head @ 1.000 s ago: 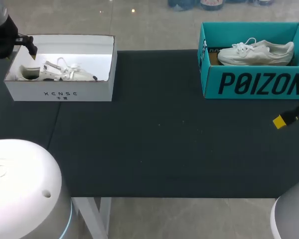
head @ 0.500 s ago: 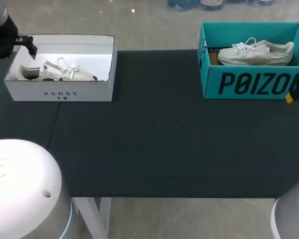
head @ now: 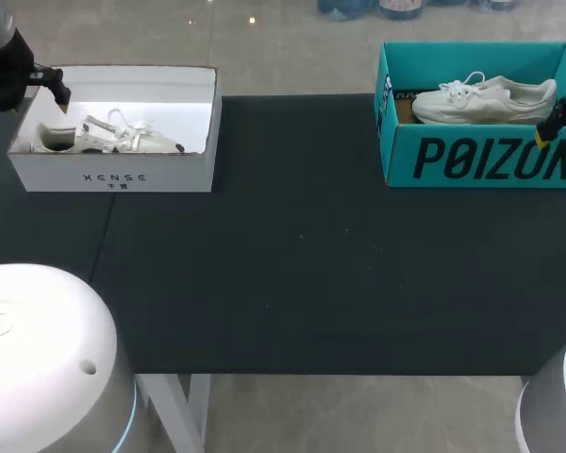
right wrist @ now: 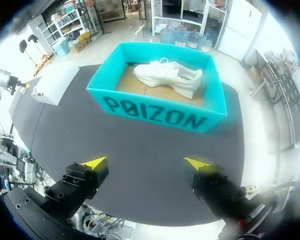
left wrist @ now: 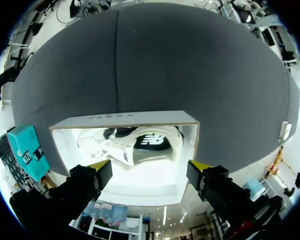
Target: Take the shoe out of the shoebox, open the shoe tongue, remove and reinsert the insole, then place the shoe into the shoebox
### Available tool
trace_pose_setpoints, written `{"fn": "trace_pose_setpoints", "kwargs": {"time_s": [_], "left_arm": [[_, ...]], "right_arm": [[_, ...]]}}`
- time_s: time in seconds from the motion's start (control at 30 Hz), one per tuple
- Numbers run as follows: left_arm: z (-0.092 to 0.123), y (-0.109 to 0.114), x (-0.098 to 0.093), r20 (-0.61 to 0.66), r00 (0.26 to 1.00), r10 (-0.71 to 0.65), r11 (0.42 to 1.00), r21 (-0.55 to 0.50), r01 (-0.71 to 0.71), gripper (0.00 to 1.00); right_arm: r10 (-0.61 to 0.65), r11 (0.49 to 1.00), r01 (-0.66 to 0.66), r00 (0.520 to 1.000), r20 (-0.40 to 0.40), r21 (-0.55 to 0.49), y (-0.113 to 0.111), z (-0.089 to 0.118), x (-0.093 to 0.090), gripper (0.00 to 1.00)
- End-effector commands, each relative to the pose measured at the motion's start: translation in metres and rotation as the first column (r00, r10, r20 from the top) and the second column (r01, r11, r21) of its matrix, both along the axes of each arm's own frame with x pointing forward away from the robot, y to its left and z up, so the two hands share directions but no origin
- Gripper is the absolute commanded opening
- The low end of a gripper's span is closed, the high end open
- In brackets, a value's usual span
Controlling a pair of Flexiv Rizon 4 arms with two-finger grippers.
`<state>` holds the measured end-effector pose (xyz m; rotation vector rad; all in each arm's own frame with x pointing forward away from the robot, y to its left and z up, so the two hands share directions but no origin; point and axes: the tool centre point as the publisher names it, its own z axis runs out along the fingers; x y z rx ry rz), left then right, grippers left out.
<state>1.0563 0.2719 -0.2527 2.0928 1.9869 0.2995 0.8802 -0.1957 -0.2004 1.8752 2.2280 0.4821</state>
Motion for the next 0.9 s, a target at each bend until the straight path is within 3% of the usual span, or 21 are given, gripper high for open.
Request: {"fn": "trace_pose_setpoints", "kwargs": {"time_s": [0.03, 0.17, 0.9], "left_arm": [[0.0, 0.0, -0.001, 0.002, 1.0, 0.0, 1.0, 0.002, 0.0, 1.0], [0.0, 0.0, -0.001, 0.002, 1.0, 0.0, 1.0, 0.002, 0.0, 1.0], [0.0, 0.0, -0.001, 0.002, 1.0, 0.0, 1.0, 0.002, 0.0, 1.0]], "right_arm": [[-0.023, 0.997, 0.003, 0.968, -0.249, -0.082, 0.011, 0.016, 0.072, 1.0], [-0.028, 0.998, 0.009, 0.95, -0.311, -0.061, 0.011, 0.02, 0.093, 1.0], [-0.028, 0.998, 0.009, 0.95, -0.311, -0.061, 0.011, 0.02, 0.093, 1.0]]}}
